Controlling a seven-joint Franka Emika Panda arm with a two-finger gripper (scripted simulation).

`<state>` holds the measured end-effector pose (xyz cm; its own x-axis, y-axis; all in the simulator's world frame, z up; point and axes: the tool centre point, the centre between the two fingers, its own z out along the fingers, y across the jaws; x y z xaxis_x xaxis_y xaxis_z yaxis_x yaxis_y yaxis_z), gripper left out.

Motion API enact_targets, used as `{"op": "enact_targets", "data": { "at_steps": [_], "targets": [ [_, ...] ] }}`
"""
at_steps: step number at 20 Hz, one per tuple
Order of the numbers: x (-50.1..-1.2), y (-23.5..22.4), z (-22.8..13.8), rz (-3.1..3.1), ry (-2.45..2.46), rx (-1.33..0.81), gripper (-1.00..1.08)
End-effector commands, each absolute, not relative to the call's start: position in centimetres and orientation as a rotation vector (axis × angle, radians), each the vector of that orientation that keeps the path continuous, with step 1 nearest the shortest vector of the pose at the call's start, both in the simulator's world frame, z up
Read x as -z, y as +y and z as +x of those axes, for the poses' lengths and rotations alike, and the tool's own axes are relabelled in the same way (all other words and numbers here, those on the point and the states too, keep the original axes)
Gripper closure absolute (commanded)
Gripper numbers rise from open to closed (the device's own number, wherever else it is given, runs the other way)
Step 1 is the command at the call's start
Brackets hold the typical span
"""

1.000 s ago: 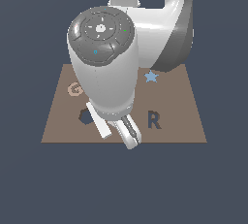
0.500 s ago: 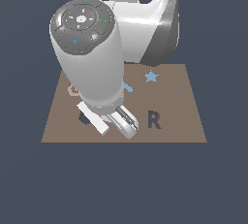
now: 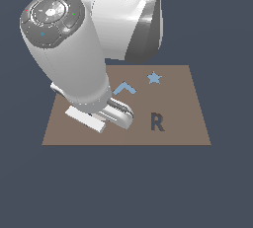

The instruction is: Insert a designated object into the corresponding slot on a board.

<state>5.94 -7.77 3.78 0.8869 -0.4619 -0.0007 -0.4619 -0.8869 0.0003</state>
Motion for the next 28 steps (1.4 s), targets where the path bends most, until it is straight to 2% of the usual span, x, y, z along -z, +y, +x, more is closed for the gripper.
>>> {"op": "enact_targets", "data": {
  "at_steps": [1, 14, 28],
  "targets": [
    [-3.9, -8.5, 5.9, 3.078, -0.63, 0.0, 1.08],
    [-4.0, -11.2, 6.4, 3.132, -0.242, 0.001, 1.08],
    [-3.7, -11.6, 6.6, 3.137, -0.167, 0.002, 1.08]
  ]
}}
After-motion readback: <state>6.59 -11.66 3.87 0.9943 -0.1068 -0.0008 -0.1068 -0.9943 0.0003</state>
